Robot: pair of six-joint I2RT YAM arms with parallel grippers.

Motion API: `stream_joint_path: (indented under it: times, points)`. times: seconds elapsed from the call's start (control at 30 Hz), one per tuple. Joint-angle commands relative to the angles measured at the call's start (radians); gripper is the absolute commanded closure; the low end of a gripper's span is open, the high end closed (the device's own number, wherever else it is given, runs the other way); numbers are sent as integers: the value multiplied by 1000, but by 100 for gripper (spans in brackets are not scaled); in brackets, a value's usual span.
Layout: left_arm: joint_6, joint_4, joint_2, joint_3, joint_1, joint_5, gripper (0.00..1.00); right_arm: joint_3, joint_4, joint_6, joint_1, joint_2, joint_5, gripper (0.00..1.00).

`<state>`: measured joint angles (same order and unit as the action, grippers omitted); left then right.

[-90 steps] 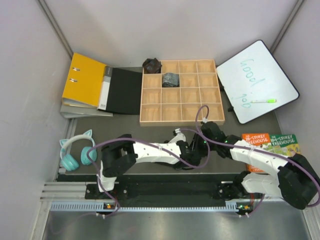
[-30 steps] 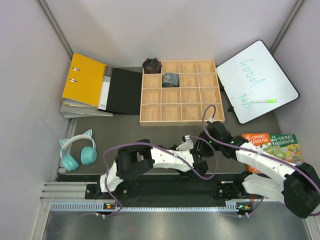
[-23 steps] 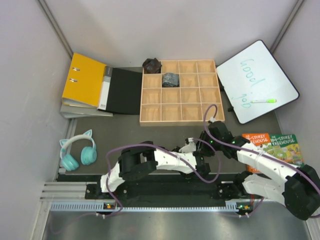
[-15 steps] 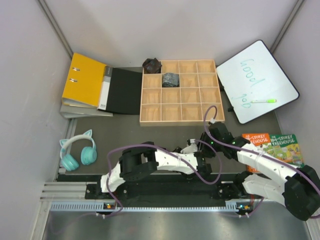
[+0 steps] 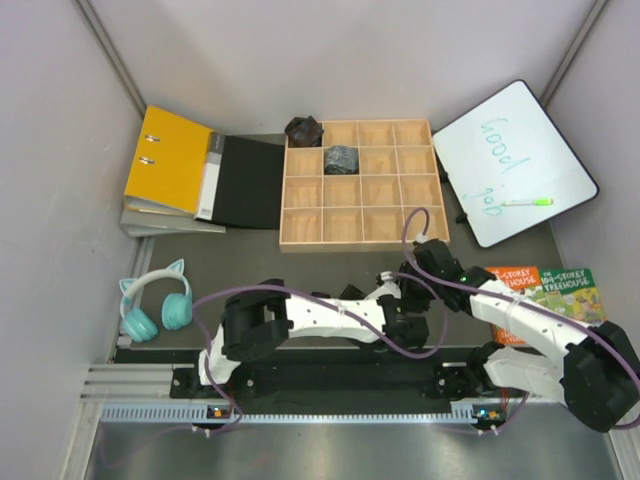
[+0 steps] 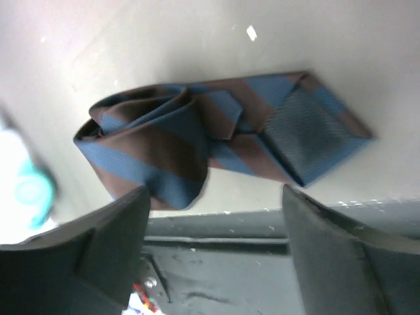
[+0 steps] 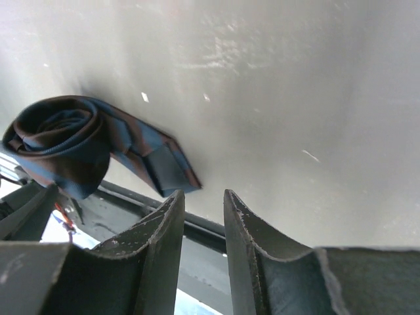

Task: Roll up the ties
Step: Roll the tie at the center of the board.

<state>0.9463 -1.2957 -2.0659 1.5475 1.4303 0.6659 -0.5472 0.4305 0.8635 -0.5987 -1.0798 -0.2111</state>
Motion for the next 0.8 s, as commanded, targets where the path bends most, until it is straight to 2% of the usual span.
stream_joint_path:
  times: [0.0,0.03,0.23,0.33,0.37,0.4,0.57,0.63,0.77]
  points:
    - [-4,84,157,31,10,-2,8,-108,-27,-38,5,-40,-13,68]
    - [21,76,171,33,12,4,1,-118,-27,-43,7,-54,-19,68]
    - [181,-2,340,-36,12,34,3,-207,-36,-89,5,-169,-83,69]
    - [268,22,474,-163,-1,26,7,-287,-7,-126,4,-242,-108,69]
    - [281,41,516,-250,-8,20,9,-312,5,-141,2,-264,-111,69]
    - [287,100,562,-300,-22,8,9,-353,10,-144,0,-278,-114,69]
    - [166,337,910,-614,-204,-133,10,-445,4,-135,-30,-353,-126,69]
    - [87,419,1045,-670,-296,-173,10,-480,-22,-124,-64,-377,-149,69]
    - [-7,455,1174,-742,-439,-256,10,-571,-59,-100,-113,-481,-148,69]
